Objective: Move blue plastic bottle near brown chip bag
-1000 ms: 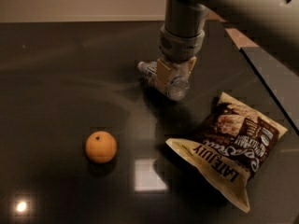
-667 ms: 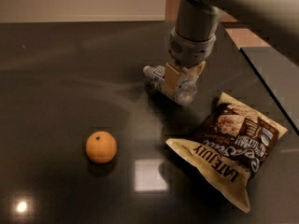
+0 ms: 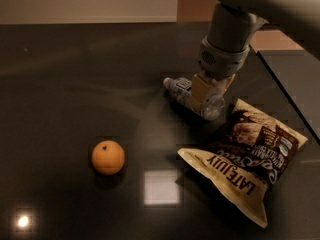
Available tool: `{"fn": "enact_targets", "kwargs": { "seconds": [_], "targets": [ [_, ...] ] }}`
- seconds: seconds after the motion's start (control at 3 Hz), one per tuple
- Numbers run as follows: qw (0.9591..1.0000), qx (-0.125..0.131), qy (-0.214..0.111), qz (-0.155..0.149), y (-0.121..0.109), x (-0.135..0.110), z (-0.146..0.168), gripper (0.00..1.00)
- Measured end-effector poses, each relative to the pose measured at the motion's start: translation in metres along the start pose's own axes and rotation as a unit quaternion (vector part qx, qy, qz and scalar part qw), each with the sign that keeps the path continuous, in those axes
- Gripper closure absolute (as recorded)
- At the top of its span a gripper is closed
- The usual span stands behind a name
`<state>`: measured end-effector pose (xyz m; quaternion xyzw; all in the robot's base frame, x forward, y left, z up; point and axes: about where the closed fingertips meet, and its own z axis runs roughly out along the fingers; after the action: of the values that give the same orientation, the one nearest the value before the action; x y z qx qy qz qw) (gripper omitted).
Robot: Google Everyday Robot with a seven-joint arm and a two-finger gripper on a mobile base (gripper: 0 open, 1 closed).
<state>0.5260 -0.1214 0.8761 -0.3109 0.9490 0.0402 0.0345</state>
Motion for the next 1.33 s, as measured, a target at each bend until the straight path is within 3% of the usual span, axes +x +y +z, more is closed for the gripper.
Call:
{"fn": "enact_targets", "kwargs": {
  "seconds": [1.0, 1.33],
  "targets": [
    [1.0, -0.005, -0.002, -0.007, -0.0102, 0.0039, 0.0035, 0.15],
    [1.0, -0.004, -0.005, -0.007, -0.01, 0.002, 0.0041, 0.0]
  ]
}}
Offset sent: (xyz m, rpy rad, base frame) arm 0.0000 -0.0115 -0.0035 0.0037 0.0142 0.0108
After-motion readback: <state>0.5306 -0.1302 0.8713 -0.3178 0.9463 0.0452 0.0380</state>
